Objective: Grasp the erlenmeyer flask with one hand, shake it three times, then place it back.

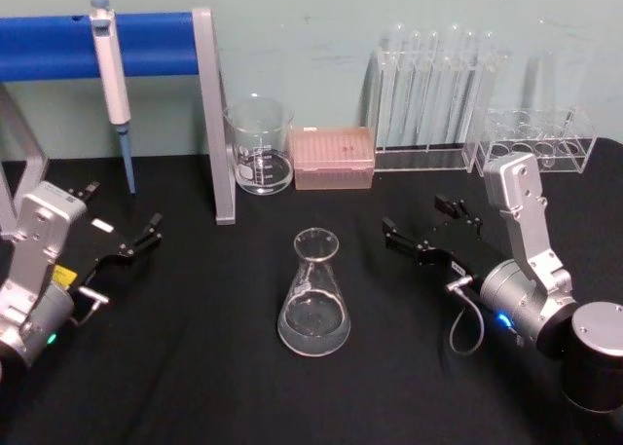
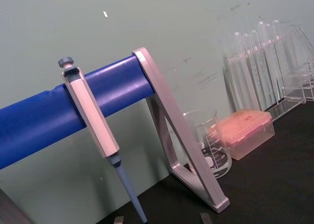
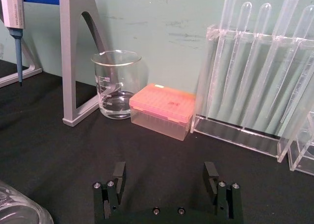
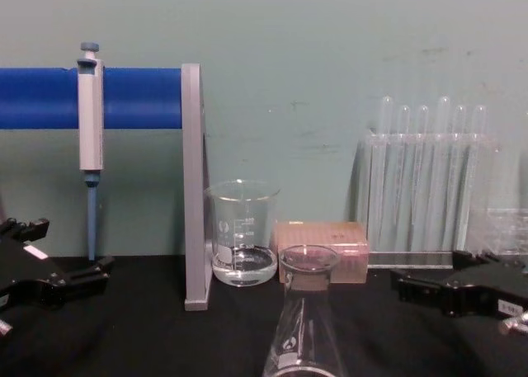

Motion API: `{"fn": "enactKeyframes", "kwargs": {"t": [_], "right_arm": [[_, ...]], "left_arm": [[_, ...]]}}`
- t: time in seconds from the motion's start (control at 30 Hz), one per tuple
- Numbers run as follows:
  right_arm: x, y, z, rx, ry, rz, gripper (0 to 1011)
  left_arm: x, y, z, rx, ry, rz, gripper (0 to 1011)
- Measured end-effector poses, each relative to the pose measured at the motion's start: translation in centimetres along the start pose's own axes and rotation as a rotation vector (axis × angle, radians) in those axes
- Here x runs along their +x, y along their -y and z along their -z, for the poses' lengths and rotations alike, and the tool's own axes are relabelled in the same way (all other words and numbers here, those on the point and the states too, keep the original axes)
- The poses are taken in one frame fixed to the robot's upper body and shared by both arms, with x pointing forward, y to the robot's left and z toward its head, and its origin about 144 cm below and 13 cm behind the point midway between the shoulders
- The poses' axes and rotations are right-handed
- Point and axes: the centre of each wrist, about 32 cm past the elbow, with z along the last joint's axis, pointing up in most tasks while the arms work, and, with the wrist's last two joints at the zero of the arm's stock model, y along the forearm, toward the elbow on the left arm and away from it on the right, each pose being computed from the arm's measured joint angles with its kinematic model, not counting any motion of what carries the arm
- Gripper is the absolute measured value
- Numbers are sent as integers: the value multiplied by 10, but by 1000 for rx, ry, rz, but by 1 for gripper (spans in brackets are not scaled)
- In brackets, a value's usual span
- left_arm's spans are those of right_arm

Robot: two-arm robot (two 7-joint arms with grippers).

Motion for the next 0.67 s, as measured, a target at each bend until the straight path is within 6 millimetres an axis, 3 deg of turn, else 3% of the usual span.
{"fn": "enactKeyframes", "kwargs": {"t": [0.67], "right_arm": [[0,0,0,0,0,0,1003]], "left_arm": [[0,0,0,0,0,0,1001]]}}
